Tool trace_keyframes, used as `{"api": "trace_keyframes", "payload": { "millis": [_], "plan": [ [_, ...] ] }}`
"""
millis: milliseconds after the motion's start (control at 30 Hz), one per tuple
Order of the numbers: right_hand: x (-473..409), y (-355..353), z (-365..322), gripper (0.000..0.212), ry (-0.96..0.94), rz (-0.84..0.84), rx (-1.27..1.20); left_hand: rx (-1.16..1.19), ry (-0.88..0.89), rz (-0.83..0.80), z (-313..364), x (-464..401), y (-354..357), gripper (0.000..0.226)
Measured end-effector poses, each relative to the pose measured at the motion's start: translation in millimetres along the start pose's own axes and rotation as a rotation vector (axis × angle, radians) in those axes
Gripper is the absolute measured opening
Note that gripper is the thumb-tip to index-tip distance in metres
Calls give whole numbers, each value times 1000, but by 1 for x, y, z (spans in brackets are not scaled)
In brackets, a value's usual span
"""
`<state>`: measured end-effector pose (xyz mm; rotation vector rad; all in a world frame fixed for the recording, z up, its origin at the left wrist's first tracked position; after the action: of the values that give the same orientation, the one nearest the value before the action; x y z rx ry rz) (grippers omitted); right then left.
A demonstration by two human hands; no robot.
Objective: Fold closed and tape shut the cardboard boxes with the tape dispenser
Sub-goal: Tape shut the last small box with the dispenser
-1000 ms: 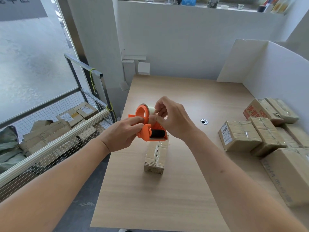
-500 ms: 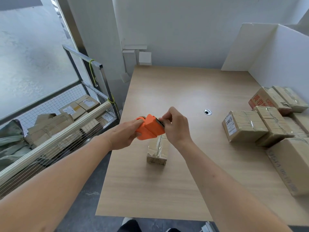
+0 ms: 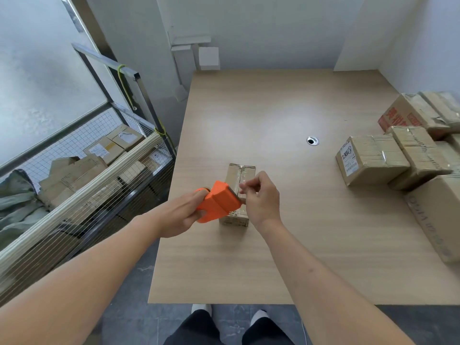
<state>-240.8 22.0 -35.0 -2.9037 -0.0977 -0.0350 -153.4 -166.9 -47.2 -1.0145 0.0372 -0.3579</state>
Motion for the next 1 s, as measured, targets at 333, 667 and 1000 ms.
{"api": "trace_keyframes", "payload": {
  "millis": [333,667,1000],
  "plan": [
    [-8,1,16,27,81,50,-84,-40,-20,48,-14,8,-6,39],
    [-16,-24,72,23,300,135,-133,8,-87,45,-34,16,5,28],
    [24,-20,153,19,465,142,7,47,-117,25,-75,-4,18,51]
  ]
}}
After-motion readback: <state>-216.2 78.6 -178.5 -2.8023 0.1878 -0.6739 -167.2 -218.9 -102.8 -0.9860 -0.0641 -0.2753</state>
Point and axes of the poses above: each hand's wrist, its own x-axis away from the middle knuckle, its own y-axis out of the palm, z = x × y, the point moved 9 cm from there along -x, towards the middle knuckle, and after that the axes turned 2 degrees about z, right-handed, at the moved point
